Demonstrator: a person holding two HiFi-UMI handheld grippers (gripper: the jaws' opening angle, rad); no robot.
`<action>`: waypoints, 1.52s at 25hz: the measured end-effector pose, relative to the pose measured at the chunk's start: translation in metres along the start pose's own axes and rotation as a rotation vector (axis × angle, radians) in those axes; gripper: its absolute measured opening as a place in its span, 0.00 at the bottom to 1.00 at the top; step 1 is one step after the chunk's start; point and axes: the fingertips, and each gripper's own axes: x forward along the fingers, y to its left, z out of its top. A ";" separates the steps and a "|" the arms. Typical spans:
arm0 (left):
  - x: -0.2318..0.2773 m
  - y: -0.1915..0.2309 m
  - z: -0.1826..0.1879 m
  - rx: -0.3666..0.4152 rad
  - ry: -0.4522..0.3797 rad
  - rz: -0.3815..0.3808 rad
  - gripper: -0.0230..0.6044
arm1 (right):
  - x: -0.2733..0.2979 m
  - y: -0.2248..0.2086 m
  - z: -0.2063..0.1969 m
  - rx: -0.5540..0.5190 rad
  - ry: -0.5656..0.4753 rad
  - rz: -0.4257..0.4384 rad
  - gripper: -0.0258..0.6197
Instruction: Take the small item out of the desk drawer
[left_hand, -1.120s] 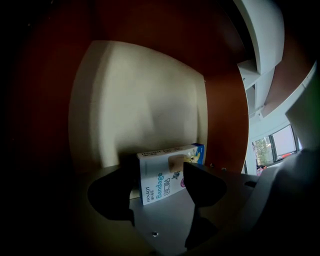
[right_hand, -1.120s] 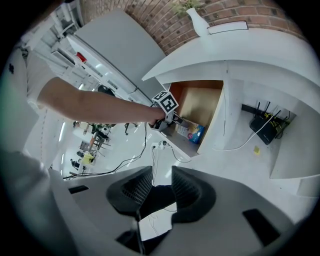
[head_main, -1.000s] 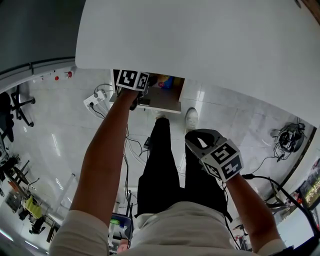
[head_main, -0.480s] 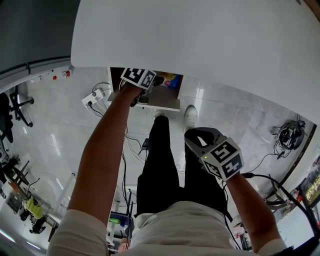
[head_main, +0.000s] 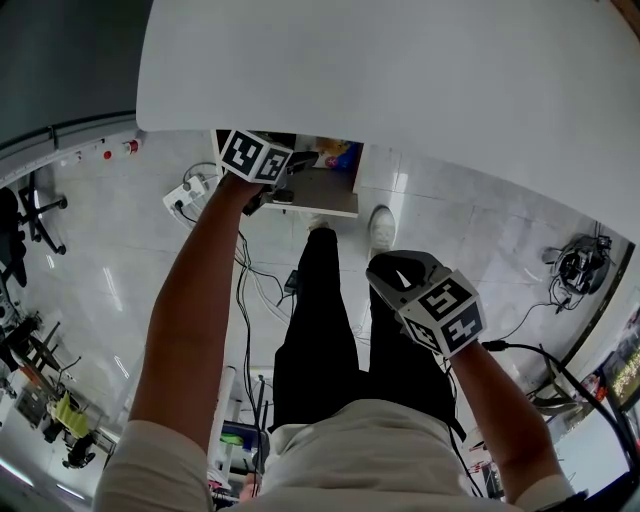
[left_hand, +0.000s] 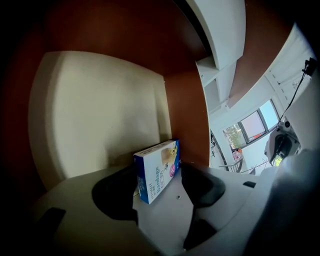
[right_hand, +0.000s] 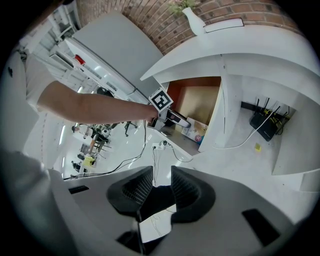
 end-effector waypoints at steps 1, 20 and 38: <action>-0.004 -0.002 0.001 0.001 -0.019 -0.011 0.48 | 0.000 0.001 0.000 -0.002 0.000 0.002 0.24; -0.020 -0.076 -0.006 0.076 -0.130 -0.285 0.38 | 0.001 0.006 -0.002 -0.028 -0.001 0.023 0.23; 0.023 -0.064 -0.019 0.149 0.063 -0.060 0.28 | -0.017 -0.010 -0.024 0.009 -0.039 0.005 0.22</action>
